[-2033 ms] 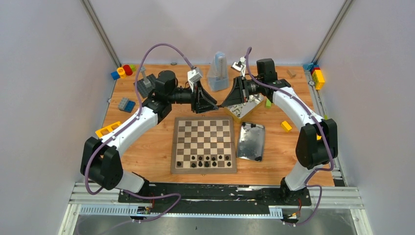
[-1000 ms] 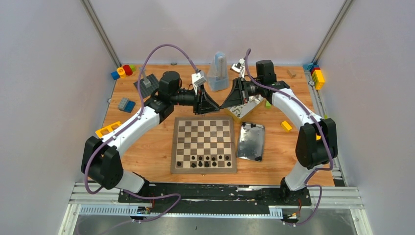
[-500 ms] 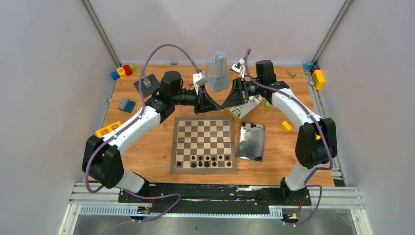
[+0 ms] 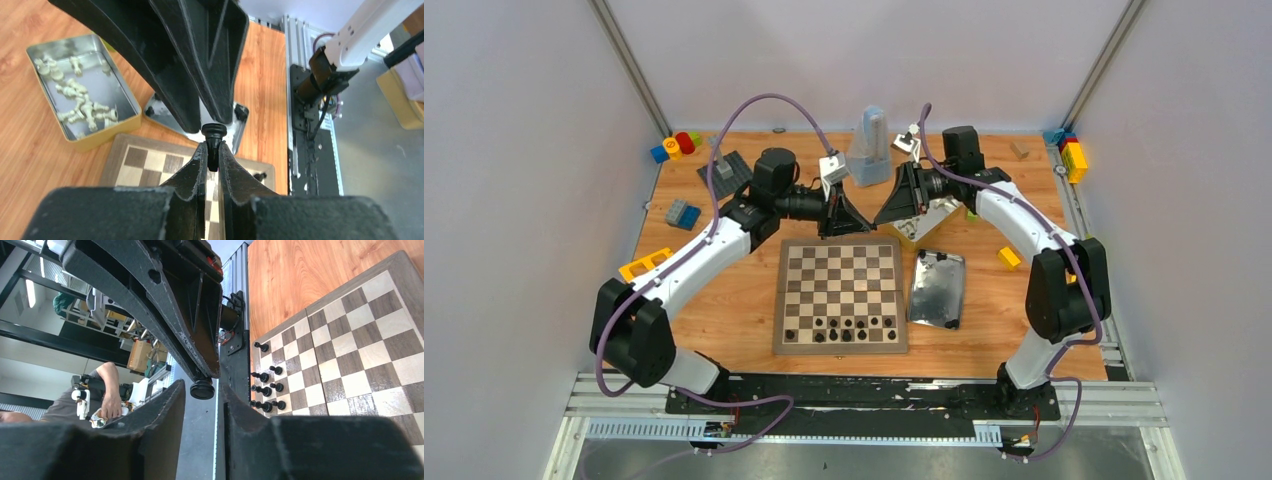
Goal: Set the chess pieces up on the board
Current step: Place the chess piece on the chessboard.
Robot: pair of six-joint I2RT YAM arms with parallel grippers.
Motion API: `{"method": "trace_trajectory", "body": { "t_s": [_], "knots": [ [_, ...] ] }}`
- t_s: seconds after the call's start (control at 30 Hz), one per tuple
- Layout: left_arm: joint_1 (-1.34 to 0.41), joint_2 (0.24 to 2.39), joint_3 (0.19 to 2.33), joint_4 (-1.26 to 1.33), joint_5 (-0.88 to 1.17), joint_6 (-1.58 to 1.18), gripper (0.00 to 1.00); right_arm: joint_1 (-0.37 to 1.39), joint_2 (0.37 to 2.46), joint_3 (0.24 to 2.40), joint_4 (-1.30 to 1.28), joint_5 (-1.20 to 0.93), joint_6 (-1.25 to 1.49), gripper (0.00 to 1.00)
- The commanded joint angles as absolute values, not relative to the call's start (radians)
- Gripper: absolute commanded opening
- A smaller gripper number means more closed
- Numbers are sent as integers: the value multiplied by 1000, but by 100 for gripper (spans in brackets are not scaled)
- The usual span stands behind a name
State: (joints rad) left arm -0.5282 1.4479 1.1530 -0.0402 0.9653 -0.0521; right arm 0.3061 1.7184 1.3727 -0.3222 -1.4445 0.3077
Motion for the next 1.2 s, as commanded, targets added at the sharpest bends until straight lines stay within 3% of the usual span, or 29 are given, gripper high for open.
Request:
{"method": "trace_trajectory", "body": {
  "t_s": [0.0, 0.27, 0.47, 0.8, 1.17],
  "knots": [
    [-534, 1386, 1185, -208, 985, 108, 0, 285, 1709, 1381, -297, -1428, 273, 34],
    [-542, 1354, 1232, -678, 852, 428, 0, 202, 1651, 1391, -441, -1366, 113, 37],
    [-645, 1377, 1259, -973, 522, 584, 0, 109, 1551, 1318, -540, -1268, -86, 35],
    [-797, 1422, 1273, -1112, 207, 533, 0, -27, 1370, 1109, -564, -1190, -207, 34],
    [-1034, 1671, 1521, -1221, 123, 524, 1, -144, 1322, 1099, -600, -1133, -255, 32]
  ]
}}
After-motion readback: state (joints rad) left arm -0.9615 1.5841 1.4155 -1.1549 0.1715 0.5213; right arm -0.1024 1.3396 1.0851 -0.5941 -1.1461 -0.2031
